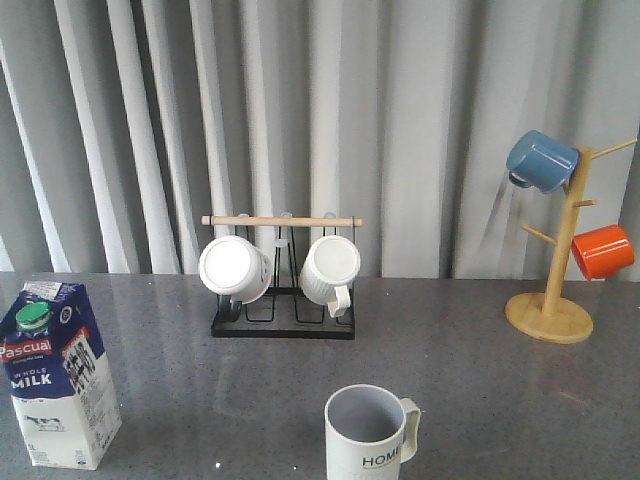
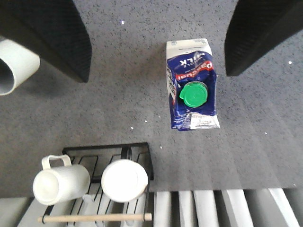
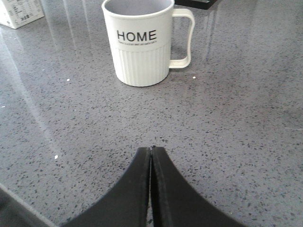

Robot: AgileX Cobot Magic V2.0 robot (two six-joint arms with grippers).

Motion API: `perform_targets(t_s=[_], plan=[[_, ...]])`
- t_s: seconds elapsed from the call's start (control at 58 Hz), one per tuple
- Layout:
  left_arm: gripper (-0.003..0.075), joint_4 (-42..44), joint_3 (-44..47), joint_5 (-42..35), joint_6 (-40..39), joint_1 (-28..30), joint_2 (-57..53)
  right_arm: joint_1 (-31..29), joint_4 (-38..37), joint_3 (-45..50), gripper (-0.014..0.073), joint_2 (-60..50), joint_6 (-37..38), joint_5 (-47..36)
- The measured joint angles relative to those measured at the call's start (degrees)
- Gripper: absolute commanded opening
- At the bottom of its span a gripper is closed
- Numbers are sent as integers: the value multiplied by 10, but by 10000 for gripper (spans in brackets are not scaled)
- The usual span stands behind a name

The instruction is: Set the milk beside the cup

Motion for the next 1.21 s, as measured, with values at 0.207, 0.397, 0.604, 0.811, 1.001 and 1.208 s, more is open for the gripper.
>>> perform_targets(t_s=[0.207, 0.397, 0.604, 0.811, 1.001, 1.208], plan=[[559, -1, -59, 39, -3, 0, 85, 0, 0, 0, -8, 0, 0, -3], [559, 20, -66, 43, -14, 0, 112, 0, 0, 0, -8, 0, 0, -3], [559, 60, -66, 46, -18, 0, 134, 0, 1, 0, -8, 0, 0, -3], [559, 63, -66, 46, -17, 0, 161, 0, 2, 0, -8, 0, 0, -3], [559, 64, -66, 45, -17, 0, 180, 0, 2, 0, -8, 0, 0, -3], [559, 64, -66, 46, -6, 0, 192, 0, 2, 0, -8, 0, 0, -3]])
